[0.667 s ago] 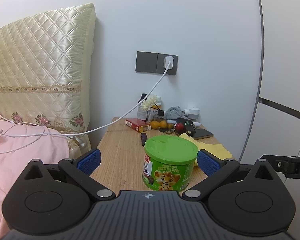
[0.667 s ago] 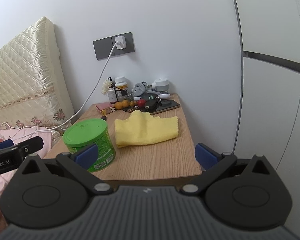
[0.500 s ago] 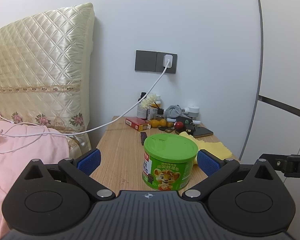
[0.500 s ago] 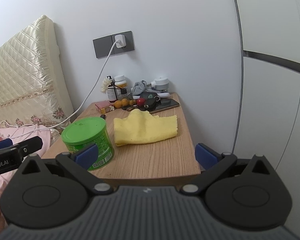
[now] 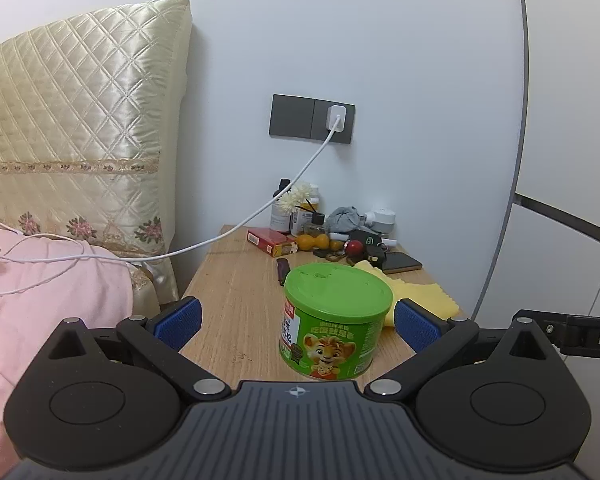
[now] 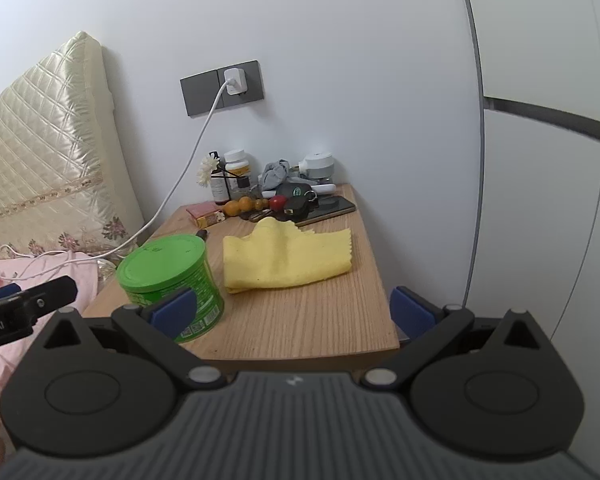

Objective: Clean container

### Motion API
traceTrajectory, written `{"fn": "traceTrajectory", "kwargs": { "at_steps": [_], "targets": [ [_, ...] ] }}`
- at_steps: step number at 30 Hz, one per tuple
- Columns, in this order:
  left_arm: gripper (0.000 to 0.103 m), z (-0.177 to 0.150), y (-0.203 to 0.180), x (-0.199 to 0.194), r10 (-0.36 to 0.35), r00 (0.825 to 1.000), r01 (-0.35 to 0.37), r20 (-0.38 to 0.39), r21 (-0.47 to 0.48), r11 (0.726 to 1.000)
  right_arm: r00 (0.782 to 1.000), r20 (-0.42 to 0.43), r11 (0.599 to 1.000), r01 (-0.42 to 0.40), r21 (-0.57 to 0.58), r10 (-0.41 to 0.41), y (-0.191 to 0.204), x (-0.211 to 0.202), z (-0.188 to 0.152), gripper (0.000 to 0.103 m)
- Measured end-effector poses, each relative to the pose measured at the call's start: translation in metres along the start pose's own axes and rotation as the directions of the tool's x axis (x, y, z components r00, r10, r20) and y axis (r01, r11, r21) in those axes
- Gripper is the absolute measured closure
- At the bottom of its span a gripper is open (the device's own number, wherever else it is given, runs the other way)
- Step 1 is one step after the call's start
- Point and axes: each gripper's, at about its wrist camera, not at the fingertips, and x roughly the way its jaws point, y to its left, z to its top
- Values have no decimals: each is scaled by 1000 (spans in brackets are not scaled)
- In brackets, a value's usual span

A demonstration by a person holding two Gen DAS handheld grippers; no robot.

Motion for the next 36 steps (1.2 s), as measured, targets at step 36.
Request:
{"fn": "traceTrajectory", "kwargs": {
  "at_steps": [36],
  "targets": [
    [0, 4, -5, -22, 11, 1000, -12, 21, 56, 998, 1000, -7, 1000, -24, 6, 24, -5, -4, -6, 0]
  ]
}}
